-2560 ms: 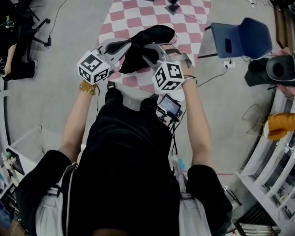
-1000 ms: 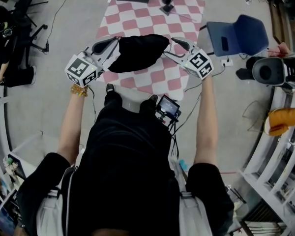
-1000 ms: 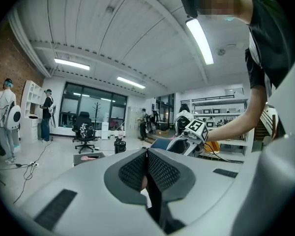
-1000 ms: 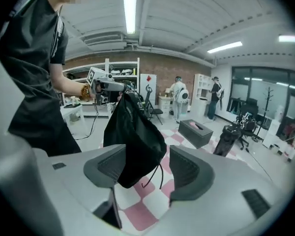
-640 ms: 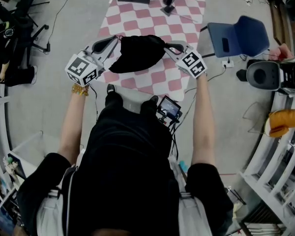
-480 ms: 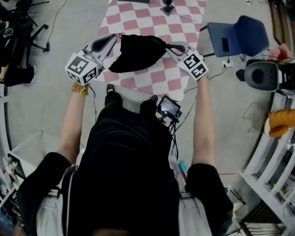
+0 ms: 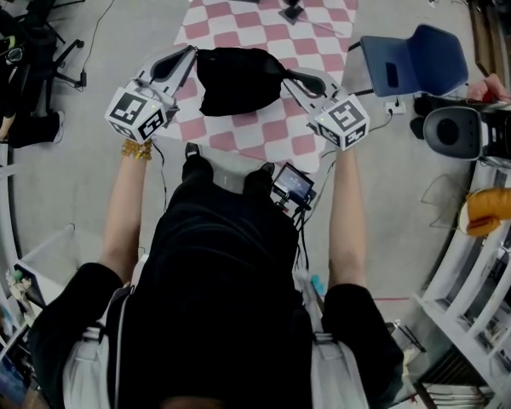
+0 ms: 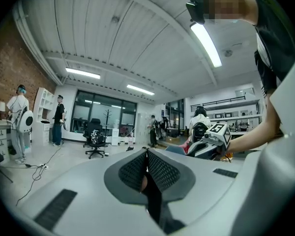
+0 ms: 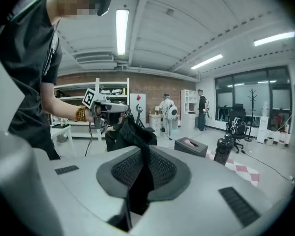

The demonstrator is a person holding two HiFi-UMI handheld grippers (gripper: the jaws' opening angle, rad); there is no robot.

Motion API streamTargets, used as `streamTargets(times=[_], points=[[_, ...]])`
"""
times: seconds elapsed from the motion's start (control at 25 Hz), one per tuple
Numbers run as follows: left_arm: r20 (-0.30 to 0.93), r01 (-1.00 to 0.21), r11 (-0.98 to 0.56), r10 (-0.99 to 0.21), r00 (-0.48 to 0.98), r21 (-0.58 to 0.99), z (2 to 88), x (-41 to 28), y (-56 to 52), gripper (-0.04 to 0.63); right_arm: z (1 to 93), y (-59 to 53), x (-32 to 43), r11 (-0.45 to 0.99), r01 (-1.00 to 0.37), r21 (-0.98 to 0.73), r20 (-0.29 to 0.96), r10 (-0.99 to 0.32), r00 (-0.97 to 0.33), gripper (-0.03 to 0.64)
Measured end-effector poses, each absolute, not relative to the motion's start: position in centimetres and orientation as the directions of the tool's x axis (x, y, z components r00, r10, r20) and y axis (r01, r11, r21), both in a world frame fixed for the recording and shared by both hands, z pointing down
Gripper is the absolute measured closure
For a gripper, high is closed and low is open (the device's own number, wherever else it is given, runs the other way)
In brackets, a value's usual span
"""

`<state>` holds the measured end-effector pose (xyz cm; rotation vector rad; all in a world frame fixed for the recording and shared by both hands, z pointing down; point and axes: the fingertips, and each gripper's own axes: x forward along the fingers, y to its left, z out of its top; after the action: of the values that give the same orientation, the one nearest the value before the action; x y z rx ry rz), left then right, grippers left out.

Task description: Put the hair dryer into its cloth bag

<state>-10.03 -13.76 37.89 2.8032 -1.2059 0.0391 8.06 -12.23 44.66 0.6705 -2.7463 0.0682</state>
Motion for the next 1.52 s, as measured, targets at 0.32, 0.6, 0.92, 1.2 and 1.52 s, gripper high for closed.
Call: streamTargets(times=[0.32, 0.6, 0.92, 1.2, 1.52], points=[[0.12, -0.711, -0.703, -0.704, 0.7, 0.02, 39.9, -8.3, -14.5, 0.577, 47.4, -13.3, 9.0, 0.84, -0.524, 0.139, 0.445, -0.526, -0.725, 0.574], [0.133, -0.75, -0.659, -0.749, 0.649, -0.054, 41.9, -5.2, -14.8, 0.577, 50.9, -15.4, 12.6, 0.642, -0.747, 0.174, 0.483, -0.717, -0.504, 0.568], [0.106, -0.787, -0.614, -0.788, 0.607, -0.057, 42.2, -4.9, -15.1, 0.577, 49.8, -15.7, 14.6, 0.385, -0.908, 0.165, 0.366, -0.879, -0.306, 0.385], [0.133, -0.816, -0.577, -0.811, 0.569, -0.028, 43.3, -6.6, -15.3, 0.577, 51.4, -14.4, 13.0, 0.53, -0.818, -0.223, 0.362, -0.734, -0.575, 0.461], [0.128, -0.827, -0.558, -0.827, 0.547, -0.071, 44.1, -5.0, -14.6, 0.577, 45.6, -14.1, 8.4, 0.523, -0.851, 0.042, 0.179, -0.842, -0.509, 0.518]])
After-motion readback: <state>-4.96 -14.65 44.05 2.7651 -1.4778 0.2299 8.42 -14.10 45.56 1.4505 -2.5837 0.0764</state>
